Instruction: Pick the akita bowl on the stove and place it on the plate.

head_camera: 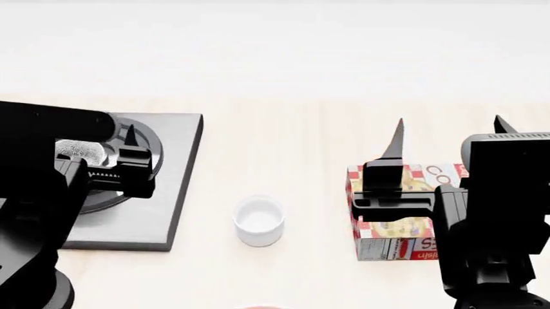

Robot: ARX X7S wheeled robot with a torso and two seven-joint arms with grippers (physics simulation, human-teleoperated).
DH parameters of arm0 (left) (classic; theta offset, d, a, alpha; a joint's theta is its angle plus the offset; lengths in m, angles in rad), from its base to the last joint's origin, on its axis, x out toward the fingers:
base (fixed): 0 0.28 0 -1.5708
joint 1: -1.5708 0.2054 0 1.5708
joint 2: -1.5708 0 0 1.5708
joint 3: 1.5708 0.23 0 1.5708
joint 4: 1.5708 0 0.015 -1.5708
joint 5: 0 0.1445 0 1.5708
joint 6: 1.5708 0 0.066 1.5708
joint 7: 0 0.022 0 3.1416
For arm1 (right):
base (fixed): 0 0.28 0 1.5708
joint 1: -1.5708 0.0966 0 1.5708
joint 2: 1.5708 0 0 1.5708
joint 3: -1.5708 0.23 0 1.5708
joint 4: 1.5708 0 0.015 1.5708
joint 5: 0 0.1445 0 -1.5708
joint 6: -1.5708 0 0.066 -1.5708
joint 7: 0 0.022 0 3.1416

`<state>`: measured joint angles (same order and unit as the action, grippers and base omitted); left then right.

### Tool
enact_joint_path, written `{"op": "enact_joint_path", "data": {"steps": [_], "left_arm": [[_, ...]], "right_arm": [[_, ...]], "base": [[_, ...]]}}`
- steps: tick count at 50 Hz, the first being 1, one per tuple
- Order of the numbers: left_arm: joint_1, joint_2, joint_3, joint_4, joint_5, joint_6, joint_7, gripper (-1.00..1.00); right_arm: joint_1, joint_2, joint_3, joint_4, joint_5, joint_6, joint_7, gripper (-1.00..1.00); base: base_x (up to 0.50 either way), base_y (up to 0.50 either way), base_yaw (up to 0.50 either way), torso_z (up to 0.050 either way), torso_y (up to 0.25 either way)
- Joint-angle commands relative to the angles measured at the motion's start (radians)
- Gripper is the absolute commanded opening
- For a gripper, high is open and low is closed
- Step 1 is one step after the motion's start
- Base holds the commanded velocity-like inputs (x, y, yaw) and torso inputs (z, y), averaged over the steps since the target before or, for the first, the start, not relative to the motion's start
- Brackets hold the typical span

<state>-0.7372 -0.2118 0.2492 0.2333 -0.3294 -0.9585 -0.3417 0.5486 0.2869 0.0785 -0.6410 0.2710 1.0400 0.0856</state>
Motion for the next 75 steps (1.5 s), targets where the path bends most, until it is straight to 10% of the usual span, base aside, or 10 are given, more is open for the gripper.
{"op": "enact_joint_path", "data": {"steps": [1, 31, 75], "left_arm": [[0.006, 0.015, -0.017, 0.003, 0.009, 0.002, 0.020, 1.00], [-0.293, 0.005, -0.020, -0.149, -0.024, -0.140, 0.052, 1.00], [-0.728, 0.105, -0.071, -1.013, -0.003, 0.114, 0.146, 1.00]], "right_arm": [[-0.001, -0.018, 0.025, -0.003, -0.010, 0.003, -0.016, 1.00], [-0.005, -0.009, 0.014, -0.002, -0.004, -0.006, -0.004, 1.00], [-0.011, -0.006, 0.022, 0.002, 0.020, -0.020, 0.005, 1.00]], "base": [[0.09, 0.00, 0.00, 0.000, 0.000], [0.00, 0.00, 0.00, 0.000, 0.000], [0.00, 0.00, 0.00, 0.000, 0.000]]}}
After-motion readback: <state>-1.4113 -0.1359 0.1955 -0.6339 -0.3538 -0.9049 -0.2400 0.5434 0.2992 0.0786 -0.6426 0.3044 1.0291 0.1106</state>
